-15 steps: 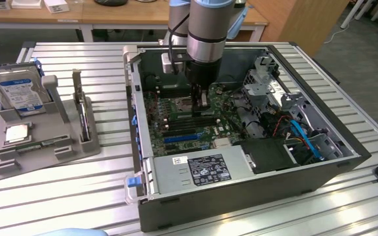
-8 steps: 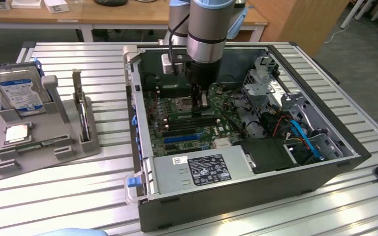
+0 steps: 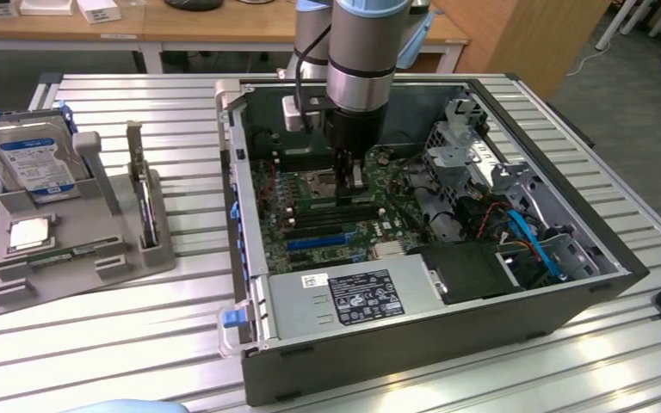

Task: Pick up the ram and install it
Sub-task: 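Insert the ram into the slot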

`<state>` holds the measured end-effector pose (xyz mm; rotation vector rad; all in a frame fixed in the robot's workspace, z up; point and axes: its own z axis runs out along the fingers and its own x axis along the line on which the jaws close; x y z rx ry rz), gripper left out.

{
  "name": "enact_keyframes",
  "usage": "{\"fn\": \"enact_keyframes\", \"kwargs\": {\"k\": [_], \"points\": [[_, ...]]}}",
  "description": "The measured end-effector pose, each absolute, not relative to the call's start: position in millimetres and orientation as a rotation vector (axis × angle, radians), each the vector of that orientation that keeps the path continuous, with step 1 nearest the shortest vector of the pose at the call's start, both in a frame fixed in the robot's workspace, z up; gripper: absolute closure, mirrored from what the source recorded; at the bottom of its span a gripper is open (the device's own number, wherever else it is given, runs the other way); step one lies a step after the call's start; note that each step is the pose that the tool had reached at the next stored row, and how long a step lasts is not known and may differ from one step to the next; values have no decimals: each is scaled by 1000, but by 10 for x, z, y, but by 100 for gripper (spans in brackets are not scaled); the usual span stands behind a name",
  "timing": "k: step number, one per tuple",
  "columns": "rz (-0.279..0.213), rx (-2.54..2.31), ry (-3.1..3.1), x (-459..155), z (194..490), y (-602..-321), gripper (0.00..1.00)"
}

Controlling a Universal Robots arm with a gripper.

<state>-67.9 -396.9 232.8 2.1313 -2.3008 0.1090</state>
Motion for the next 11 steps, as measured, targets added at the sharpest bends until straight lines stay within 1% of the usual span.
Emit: {"fn": "enact_keyframes", "kwargs": {"k": [11], "points": [[109,2131,-2301,-679,2309,-3975,87]]}}
